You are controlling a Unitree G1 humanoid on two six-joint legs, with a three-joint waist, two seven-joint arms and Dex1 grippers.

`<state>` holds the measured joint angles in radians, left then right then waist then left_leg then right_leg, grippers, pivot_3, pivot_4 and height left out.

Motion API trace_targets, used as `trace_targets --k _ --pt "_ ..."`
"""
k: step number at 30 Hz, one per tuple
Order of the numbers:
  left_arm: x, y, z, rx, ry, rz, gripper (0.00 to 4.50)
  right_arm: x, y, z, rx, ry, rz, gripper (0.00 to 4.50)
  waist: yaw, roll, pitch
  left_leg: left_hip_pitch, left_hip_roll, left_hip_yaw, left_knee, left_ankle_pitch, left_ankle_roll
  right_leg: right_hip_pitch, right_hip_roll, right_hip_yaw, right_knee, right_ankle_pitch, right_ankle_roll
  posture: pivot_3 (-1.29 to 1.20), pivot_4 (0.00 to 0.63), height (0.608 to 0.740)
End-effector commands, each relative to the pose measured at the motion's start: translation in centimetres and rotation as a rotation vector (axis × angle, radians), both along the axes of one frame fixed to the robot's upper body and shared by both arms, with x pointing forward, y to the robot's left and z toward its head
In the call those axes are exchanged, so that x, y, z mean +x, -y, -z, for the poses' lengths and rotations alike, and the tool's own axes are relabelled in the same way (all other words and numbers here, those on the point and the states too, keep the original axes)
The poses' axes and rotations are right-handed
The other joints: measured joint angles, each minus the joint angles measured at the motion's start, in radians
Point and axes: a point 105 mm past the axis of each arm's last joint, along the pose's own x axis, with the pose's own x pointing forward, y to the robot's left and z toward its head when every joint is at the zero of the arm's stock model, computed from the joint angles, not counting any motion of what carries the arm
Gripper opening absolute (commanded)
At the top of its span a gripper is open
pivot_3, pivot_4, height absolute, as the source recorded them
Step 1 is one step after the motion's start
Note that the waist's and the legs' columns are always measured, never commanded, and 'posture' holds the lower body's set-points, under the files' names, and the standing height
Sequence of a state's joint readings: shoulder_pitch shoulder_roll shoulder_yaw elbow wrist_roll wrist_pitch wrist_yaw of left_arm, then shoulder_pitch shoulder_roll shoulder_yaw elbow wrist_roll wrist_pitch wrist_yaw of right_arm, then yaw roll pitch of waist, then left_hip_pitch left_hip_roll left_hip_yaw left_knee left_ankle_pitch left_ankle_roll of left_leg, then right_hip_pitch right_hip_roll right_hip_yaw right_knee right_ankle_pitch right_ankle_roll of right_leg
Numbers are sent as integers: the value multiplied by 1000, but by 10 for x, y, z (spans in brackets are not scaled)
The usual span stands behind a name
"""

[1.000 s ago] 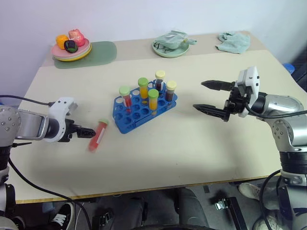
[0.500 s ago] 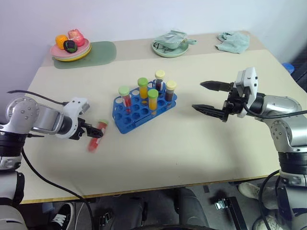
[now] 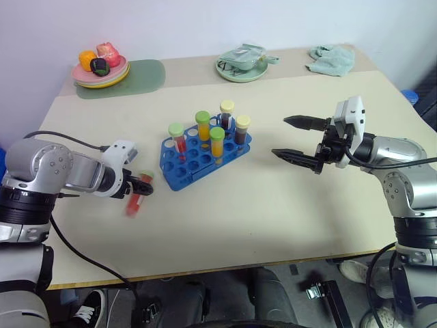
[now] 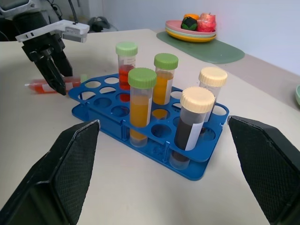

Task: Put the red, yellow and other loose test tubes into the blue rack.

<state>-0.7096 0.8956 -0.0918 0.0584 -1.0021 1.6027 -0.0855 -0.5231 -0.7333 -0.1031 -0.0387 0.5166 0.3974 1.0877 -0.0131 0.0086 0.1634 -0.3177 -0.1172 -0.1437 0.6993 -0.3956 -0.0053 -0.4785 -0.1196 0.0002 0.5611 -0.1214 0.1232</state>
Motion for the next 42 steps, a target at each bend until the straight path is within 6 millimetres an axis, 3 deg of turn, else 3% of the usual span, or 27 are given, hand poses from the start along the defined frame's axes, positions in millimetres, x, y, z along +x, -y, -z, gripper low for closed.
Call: trace_targets --k 1,4,8,11,13,17,19,21,26,31,42 --pt "-3 -2 5 -10 -13 -17 2098 -3 -2 -13 -3 56 -11 4500 2 0 0 0 0 0 0 0 0 0 0 0 0 0 0 0 150 740" --pt "-3 -2 4 -5 -3 -17 822 -2 -2 -12 -4 57 -10 4500 1 0 0 0 0 0 0 0 0 0 0 0 0 0 0 0 150 740" --pt "1 -6 -1 -2 34 -46 822 -2 -2 -12 -3 59 -8 4500 1 0 0 0 0 0 0 0 0 0 0 0 0 0 0 0 150 740" --pt "14 -16 -19 33 179 -130 822 -2 -1 -12 -5 62 -3 4500 3 0 0 0 0 0 0 0 0 0 0 0 0 0 0 0 150 740" --pt "28 -19 -41 51 390 -157 822 -2 0 -13 -2 64 2 4500 2 0 0 0 0 0 1 0 0 0 0 0 0 0 0 0 150 740" --pt "35 -17 -69 84 671 -164 822 -2 2 -12 -4 67 11 4500 2 0 0 -1 0 0 0 0 0 0 0 0 0 1 -1 0 150 740" --pt "29 -1 -81 -61 830 -130 822 -2 3 -13 -3 70 14 4500 4 0 0 -1 0 1 1 0 0 0 0 0 -1 1 -1 0 150 740" --pt "15 7 -95 -106 1003 -74 822 -1 4 -14 -5 75 16 4500 2 0 0 0 1 1 0 0 0 0 0 0 -1 1 -1 0 150 740" --pt "-6 25 -117 -223 1250 88 822 0 6 -17 -10 78 15 4500 5 0 0 -1 2 3 1 0 0 0 0 0 -2 2 -2 0 150 740" --pt "-19 58 -116 -321 1343 337 822 1 5 -18 -9 79 12 4500 14 0 0 0 2 4 1 0 0 1 0 -1 -2 2 -3 0 150 740" --pt "12 105 -80 -361 1408 525 822 -1 7 -21 -15 85 26 4500 26 -1 -1 0 2 5 2 0 1 2 0 -1 -3 3 -4 0 150 740"
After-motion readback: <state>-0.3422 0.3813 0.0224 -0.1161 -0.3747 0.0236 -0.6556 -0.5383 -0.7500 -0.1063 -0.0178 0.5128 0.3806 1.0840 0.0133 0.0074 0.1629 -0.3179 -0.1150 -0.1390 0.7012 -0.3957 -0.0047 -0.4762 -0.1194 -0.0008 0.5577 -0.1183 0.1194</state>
